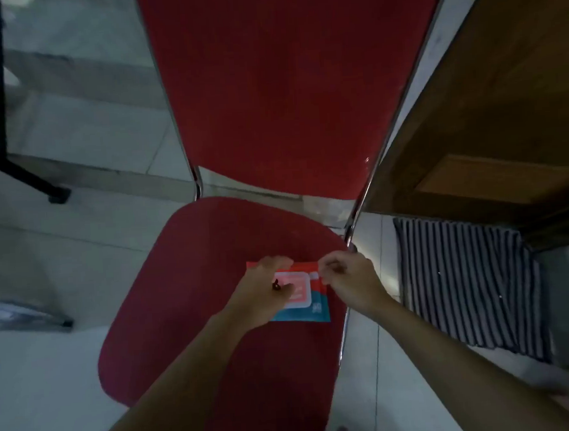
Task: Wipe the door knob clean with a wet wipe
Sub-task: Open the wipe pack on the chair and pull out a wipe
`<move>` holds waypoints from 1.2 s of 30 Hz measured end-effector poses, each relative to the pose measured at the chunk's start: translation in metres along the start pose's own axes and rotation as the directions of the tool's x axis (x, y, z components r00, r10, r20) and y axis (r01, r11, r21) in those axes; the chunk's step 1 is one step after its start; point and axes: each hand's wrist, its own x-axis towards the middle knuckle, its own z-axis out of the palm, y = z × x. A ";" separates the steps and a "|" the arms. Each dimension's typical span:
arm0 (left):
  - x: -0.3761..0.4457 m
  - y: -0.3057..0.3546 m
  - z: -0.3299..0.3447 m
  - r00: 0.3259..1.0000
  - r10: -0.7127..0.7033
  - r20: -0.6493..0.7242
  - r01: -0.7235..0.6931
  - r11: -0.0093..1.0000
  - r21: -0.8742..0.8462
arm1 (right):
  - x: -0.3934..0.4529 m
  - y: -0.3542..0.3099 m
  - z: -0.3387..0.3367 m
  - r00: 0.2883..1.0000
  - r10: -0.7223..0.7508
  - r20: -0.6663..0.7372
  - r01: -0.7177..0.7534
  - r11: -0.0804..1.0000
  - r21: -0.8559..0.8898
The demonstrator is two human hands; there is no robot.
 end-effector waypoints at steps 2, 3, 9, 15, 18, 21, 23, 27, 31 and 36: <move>0.007 -0.009 0.006 1.000 0.017 0.004 -0.017 0.998 0.061 | 0.007 0.011 0.011 1.000 0.014 -0.001 -0.014 1.000 -0.019; 0.010 -0.017 0.010 0.999 0.033 0.012 -0.034 0.994 0.101 | 0.010 0.019 0.018 1.000 0.018 0.008 -0.018 0.999 -0.030; 0.018 -0.041 0.018 0.980 0.185 0.073 -0.199 0.922 0.332 | 0.013 0.038 0.034 1.000 -0.018 -0.021 0.016 0.997 -0.074; 0.021 -0.040 0.000 0.940 0.228 0.252 -0.316 0.860 0.401 | 0.004 0.043 0.039 0.998 -0.051 0.023 0.054 0.991 -0.124; 0.023 -0.039 -0.005 0.924 0.268 0.274 -0.370 0.807 0.460 | 0.003 0.043 0.039 0.999 -0.050 0.013 0.051 0.993 -0.107; 0.021 -0.042 -0.003 0.905 0.349 0.242 -0.424 0.774 0.470 | 0.000 0.042 0.038 0.999 -0.048 -0.008 0.047 0.996 -0.078; 0.018 -0.043 -0.002 0.893 0.407 0.191 -0.449 0.793 0.412 | -0.001 0.041 0.038 0.999 -0.042 -0.023 0.041 0.999 -0.031; 0.021 -0.043 -0.001 0.916 0.400 0.013 -0.394 0.895 0.210 | -0.002 0.041 0.040 0.998 0.000 -0.057 0.002 0.999 0.034; 0.026 -0.043 0.004 0.899 0.074 -0.432 -0.096 0.995 -0.029 | -0.002 0.044 0.044 0.996 -0.040 -0.073 0.038 0.999 -0.029; 0.023 -0.047 0.016 0.885 -0.053 -0.462 0.032 0.998 -0.054 | -0.003 0.049 0.047 0.993 -0.121 0.003 0.120 0.980 -0.158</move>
